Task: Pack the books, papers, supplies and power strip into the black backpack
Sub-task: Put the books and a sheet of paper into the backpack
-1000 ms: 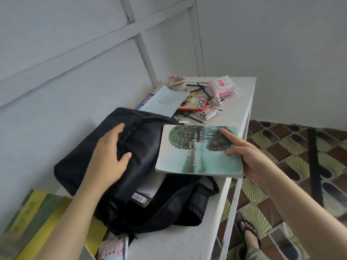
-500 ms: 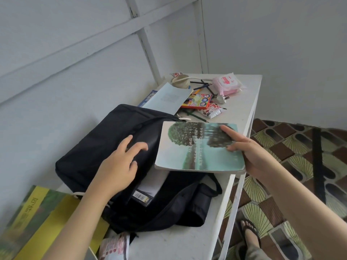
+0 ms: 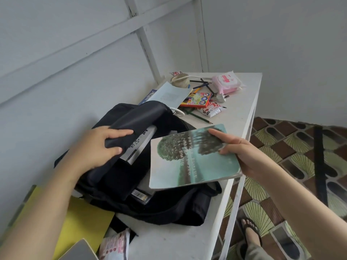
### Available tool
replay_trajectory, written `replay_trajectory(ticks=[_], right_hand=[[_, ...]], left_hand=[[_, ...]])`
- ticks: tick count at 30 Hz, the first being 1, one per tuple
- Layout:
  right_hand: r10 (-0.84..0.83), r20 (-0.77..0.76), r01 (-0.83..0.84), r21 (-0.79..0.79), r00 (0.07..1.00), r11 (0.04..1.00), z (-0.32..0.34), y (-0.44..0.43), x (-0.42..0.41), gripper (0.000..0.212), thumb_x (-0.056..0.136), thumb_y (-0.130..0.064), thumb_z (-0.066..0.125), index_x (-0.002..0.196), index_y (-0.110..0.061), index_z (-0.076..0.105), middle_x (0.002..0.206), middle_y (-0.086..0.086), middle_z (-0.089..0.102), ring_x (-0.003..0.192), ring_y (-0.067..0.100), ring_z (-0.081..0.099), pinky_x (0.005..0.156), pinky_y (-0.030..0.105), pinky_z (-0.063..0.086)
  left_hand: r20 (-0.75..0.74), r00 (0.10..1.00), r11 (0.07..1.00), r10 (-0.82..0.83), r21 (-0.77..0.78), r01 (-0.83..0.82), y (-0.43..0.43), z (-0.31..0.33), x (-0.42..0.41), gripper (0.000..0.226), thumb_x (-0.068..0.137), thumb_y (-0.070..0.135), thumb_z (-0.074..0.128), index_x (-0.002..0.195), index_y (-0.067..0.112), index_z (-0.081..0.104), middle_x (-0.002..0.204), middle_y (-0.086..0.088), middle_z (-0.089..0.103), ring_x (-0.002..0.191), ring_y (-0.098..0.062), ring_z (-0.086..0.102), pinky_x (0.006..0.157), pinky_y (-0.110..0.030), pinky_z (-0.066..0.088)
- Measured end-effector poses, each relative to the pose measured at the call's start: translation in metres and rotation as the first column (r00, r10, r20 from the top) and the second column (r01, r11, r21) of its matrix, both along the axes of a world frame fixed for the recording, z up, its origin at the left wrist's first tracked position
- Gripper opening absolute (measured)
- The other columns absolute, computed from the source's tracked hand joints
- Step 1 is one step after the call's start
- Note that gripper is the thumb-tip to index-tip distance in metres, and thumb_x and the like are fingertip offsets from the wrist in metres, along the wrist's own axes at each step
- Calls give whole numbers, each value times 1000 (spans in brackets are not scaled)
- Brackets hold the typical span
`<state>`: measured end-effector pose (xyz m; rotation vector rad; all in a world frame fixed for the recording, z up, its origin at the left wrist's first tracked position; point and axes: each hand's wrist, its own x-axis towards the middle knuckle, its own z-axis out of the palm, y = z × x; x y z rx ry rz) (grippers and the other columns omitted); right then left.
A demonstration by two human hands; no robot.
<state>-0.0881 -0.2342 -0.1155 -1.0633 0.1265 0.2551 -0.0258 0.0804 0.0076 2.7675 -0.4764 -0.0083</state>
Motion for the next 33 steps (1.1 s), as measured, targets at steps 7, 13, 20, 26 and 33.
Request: replay_trajectory(ticks=[7, 13, 20, 26, 33], right_hand=[[-109, -47, 116, 178, 993, 977, 7, 49, 18, 58, 83, 17, 38, 122, -17, 63, 114, 9, 67, 89, 22, 66, 77, 26, 58], [-28, -80, 52, 309, 996, 950, 17, 108, 41, 71, 85, 18, 23, 145, -19, 33, 129, 13, 52, 101, 26, 61, 84, 39, 52], [403, -77, -406, -300, 912, 863, 22, 128, 67, 87, 91, 15, 38, 148, -40, 1, 124, 25, 52, 95, 41, 63, 82, 44, 56], [300, 26, -239, -540, 954, 807, 12, 155, 99, 83, 88, -1, 59, 149, -35, 15, 125, 17, 57, 69, 25, 70, 70, 39, 60], [344, 424, 381, -905, 838, 189, 1, 170, 73, 54, 90, -33, 55, 139, -13, 41, 121, 15, 52, 111, 34, 48, 84, 40, 44]], left_hand=[[72, 997, 999, -7, -33, 10, 3, 15, -2, 57, 81, 5, 69, 114, 50, 56, 96, 34, 49, 95, -4, 48, 80, -17, 33], [100, 994, 999, -31, -15, 33, 3, 21, -2, 61, 81, 6, 69, 104, 60, 49, 93, 30, 52, 92, -5, 48, 74, -11, 32], [104, 994, 999, -38, 1, 38, 9, 22, 3, 66, 79, 10, 72, 98, 69, 49, 103, 12, 58, 98, -14, 52, 81, -20, 35], [116, 992, 998, -59, -22, 62, 10, 22, 5, 63, 80, 8, 71, 103, 62, 50, 101, 27, 54, 98, -3, 49, 76, -6, 32], [120, 991, 994, -58, -89, 69, 17, 21, 9, 63, 78, 5, 72, 105, 58, 55, 110, 29, 56, 93, 13, 50, 76, 7, 28]])
